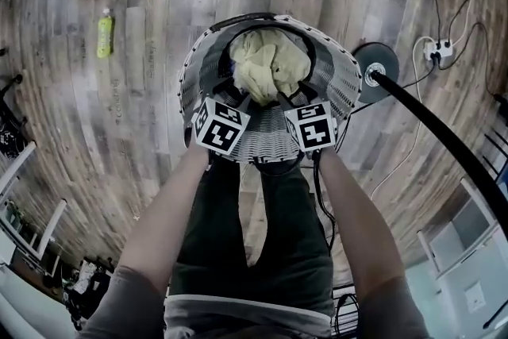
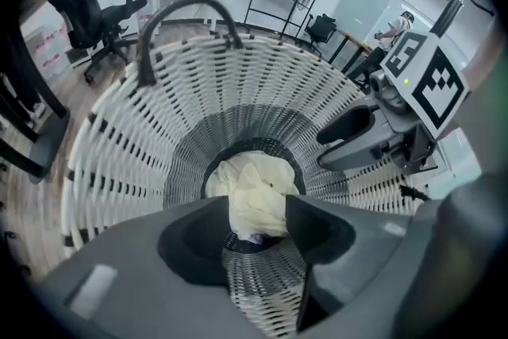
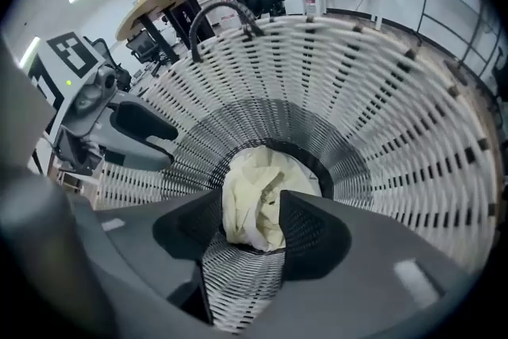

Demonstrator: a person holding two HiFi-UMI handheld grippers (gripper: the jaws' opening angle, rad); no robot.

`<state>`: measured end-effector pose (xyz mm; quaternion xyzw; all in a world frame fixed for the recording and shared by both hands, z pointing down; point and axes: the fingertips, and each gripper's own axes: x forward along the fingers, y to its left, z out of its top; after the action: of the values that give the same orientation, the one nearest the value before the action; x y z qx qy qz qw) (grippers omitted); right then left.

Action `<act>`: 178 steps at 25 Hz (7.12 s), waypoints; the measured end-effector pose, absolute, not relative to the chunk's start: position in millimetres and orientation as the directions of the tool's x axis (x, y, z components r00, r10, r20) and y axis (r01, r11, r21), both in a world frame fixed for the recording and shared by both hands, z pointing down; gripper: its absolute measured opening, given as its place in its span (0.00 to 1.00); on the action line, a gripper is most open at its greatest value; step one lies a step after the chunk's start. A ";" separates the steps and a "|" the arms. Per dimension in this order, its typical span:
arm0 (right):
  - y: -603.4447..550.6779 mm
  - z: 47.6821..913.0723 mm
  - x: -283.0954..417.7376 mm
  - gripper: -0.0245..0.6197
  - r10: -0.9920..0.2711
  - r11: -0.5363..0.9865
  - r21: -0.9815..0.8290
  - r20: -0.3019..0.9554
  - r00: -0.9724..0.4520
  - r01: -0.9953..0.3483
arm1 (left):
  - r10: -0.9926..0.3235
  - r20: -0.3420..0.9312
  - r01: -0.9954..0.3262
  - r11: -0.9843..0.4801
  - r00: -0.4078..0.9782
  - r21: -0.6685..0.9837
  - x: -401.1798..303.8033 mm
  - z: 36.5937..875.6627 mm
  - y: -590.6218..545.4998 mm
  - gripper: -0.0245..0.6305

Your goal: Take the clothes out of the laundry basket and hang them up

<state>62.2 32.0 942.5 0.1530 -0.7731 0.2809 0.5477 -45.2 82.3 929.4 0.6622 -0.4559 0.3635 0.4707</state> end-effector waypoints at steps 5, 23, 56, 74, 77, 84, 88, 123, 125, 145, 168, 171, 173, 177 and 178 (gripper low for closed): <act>45.3 986.5 72.1 0.41 0.118 0.814 -0.208 0.973 -0.196 -0.543 | -0.251 0.903 -0.937 -0.086 0.349 0.339 -49.4 970.1 85.9 0.38; 58.3 1121.9 88.4 0.38 0.161 0.945 -0.141 0.986 0.043 -0.295 | -0.174 0.890 -0.900 0.037 0.421 0.434 -27.7 1102.0 95.5 0.37; 9.2 832.7 80.7 0.10 -0.143 0.670 -0.161 0.930 -0.338 -0.724 | -0.390 0.848 -0.901 0.094 0.358 0.424 -77.9 846.2 97.7 0.07; -17.2 459.4 68.0 0.10 -0.329 0.687 -0.265 0.717 -0.614 -0.677 | -0.607 0.709 -0.920 -0.106 0.360 0.377 -119.0 513.9 44.1 0.07; -15.8 413.2 65.7 0.10 -0.337 0.711 -0.270 0.679 -0.652 -0.649 | -0.639 0.684 -0.928 -0.143 0.352 0.344 -127.7 466.5 34.5 0.07; 3.7 327.9 62.1 0.10 -0.342 0.764 -0.271 0.599 -0.724 -0.585 | -0.705 0.615 -0.917 -0.131 0.354 0.377 -116.7 385.5 46.1 0.07; 13.4 298.2 63.4 0.10 -0.370 0.769 -0.264 0.560 -0.742 -0.583 | -0.735 0.578 -0.916 -0.149 0.354 0.372 -113.7 356.9 47.3 0.07; 10.0 -4.2 582.5 0.10 -0.983 -0.176 0.004 -0.060 0.175 -0.984 | -0.512 0.084 -0.519 -0.842 0.855 0.146 254.6 61.6 -158.8 0.07; 25.4 10.0 616.1 0.10 -0.967 -0.247 -0.052 -0.047 0.249 -0.968 | -0.484 0.078 -0.491 -0.859 0.871 0.147 278.8 57.2 -164.2 0.07; -60.3 269.1 679.7 0.11 -0.812 -0.182 0.218 0.517 0.271 -0.959 | -0.411 0.289 -0.482 -0.840 0.865 0.248 345.7 172.3 -151.5 0.07; 14.5 432.5 540.5 0.22 -0.677 -0.026 -0.126 0.732 -0.075 -0.992 | -0.265 0.610 -0.520 -0.804 0.747 0.288 320.3 349.7 -75.2 0.08; 17.3 427.1 543.5 0.31 -0.683 -0.032 -0.119 0.728 -0.065 -0.992 | -0.292 0.619 -0.543 -0.797 0.729 0.263 316.4 348.2 -78.6 0.18; 19.5 417.2 546.3 0.35 -0.695 -0.037 -0.106 0.718 -0.051 -0.994 | -0.306 0.621 -0.554 -0.793 0.721 0.253 312.7 346.0 -80.5 0.29; 26.0 381.7 552.8 0.44 -0.738 -0.042 -0.079 0.674 -0.022 -0.996 | -0.316 0.602 -0.552 -0.794 0.734 0.256 308.1 334.8 -81.2 0.40; 27.8 371.1 553.6 0.45 -0.750 -0.042 -0.071 0.661 -0.016 -0.997 | -0.320 0.593 -0.550 -0.795 0.739 0.257 306.8 330.5 -81.4 0.41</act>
<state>553.6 27.8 371.1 0.6658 -0.6559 0.2786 0.2211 306.8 -81.4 330.5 0.9079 -0.2394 0.2703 0.2130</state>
